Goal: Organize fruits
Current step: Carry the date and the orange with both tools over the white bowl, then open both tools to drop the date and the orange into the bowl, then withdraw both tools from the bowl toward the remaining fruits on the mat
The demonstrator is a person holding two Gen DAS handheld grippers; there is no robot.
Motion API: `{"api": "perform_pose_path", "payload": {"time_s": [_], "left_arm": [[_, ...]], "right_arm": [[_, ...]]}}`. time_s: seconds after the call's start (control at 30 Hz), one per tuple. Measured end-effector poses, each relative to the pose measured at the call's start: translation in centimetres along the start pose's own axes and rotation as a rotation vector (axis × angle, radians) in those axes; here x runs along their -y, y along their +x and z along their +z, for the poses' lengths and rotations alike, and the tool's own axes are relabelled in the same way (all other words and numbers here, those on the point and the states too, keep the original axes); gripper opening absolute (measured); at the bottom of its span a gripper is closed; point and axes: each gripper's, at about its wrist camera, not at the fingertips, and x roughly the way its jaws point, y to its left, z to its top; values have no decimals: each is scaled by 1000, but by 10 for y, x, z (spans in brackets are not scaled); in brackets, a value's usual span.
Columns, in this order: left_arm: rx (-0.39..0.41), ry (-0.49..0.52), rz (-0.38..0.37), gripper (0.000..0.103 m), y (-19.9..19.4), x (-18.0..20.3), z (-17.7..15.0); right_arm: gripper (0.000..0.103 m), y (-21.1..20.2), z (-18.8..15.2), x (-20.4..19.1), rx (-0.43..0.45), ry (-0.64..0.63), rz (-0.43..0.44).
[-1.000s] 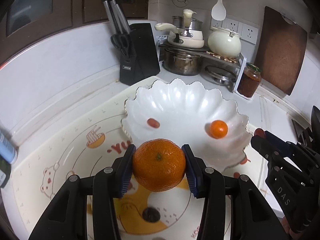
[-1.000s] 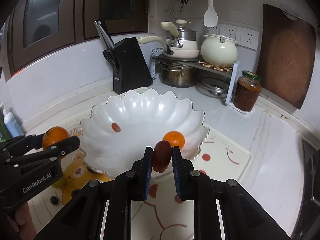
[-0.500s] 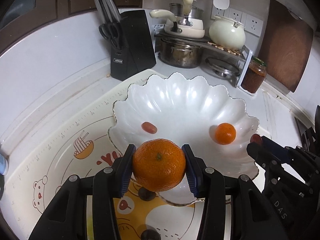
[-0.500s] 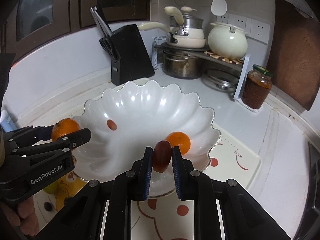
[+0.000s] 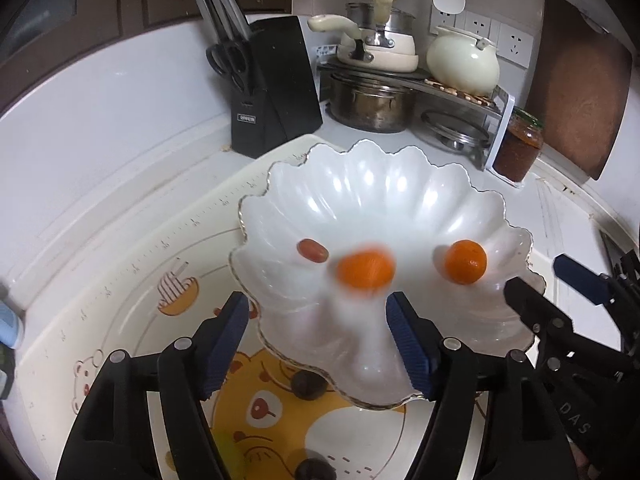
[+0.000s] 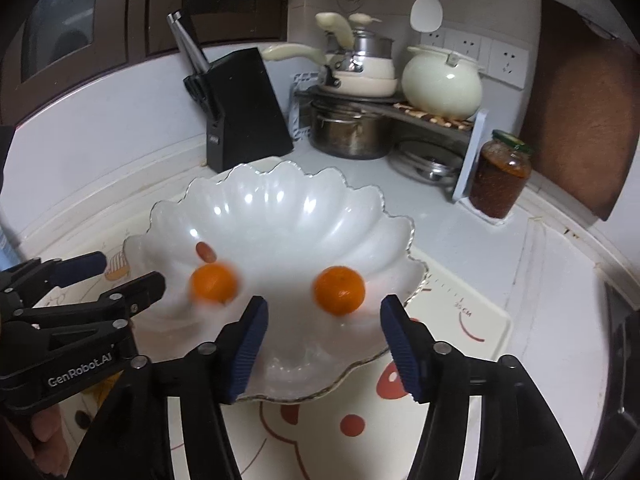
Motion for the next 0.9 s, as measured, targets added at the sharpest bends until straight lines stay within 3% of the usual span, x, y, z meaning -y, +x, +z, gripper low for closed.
{"api": "perform_pose_path", "payload": {"time_s": [0.17,0.43,0.9], "left_arm": [[42,-25,29,93,-16,-5,3],[96,-34,60,100,-42,-5,11],[126,-49,87,100,-74,-14,-3]], "right_arm": [[86,-13,6,4,45,19,-55],[87,-39,18,6,99,28,-76],[87,-70,11,-7,133,22,-53]]}}
